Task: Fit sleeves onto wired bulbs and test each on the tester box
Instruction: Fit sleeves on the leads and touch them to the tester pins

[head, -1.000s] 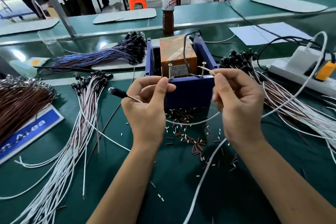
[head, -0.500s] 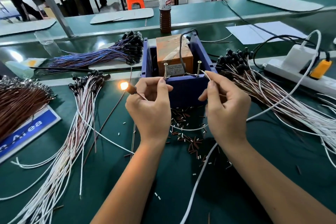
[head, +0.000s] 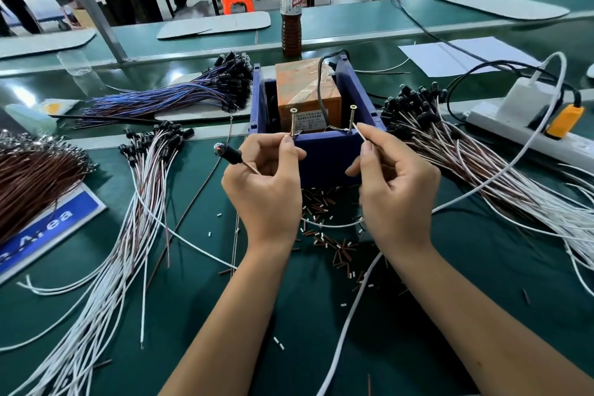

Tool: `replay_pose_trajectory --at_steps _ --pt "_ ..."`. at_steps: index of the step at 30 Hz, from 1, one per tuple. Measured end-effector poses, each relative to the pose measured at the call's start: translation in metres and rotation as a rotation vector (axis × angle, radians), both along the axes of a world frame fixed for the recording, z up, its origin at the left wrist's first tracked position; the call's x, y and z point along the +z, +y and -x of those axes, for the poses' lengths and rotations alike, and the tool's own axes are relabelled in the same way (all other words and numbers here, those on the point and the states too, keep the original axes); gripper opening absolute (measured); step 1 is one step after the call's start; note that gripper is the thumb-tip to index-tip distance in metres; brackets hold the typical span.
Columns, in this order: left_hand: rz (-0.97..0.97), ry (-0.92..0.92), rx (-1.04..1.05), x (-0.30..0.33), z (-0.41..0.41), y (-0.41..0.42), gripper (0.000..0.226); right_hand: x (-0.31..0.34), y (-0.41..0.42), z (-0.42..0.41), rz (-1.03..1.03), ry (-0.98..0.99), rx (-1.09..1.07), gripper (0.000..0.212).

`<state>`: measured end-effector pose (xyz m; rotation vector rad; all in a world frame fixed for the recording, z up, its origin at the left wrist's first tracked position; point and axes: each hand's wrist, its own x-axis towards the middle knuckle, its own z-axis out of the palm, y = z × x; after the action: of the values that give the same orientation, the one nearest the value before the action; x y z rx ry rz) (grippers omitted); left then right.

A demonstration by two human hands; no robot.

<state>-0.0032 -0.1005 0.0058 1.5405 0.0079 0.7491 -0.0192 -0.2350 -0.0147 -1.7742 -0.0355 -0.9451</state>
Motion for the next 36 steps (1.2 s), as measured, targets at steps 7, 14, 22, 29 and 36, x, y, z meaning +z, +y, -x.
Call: replay_pose_trajectory --at_steps 7,14,22,29,36 --pt "0.004 0.007 -0.006 0.001 0.001 0.0 0.014 0.0 0.0 0.0 -0.007 -0.005 0.011 0.026" --pt "0.002 0.021 0.005 0.002 0.003 0.001 0.012 0.0 0.0 0.001 -0.005 -0.007 0.008 0.026" --pt "-0.006 0.021 -0.008 0.0 0.002 0.001 0.012 0.001 -0.001 0.001 0.004 0.007 0.017 0.026" --pt "0.117 -0.052 -0.088 0.011 0.016 -0.002 0.012 0.008 -0.005 0.007 -0.028 0.043 0.047 0.027" --pt "0.279 -0.057 -0.609 0.061 0.031 -0.071 0.015 0.059 -0.084 0.038 0.077 0.143 -0.133 0.025"
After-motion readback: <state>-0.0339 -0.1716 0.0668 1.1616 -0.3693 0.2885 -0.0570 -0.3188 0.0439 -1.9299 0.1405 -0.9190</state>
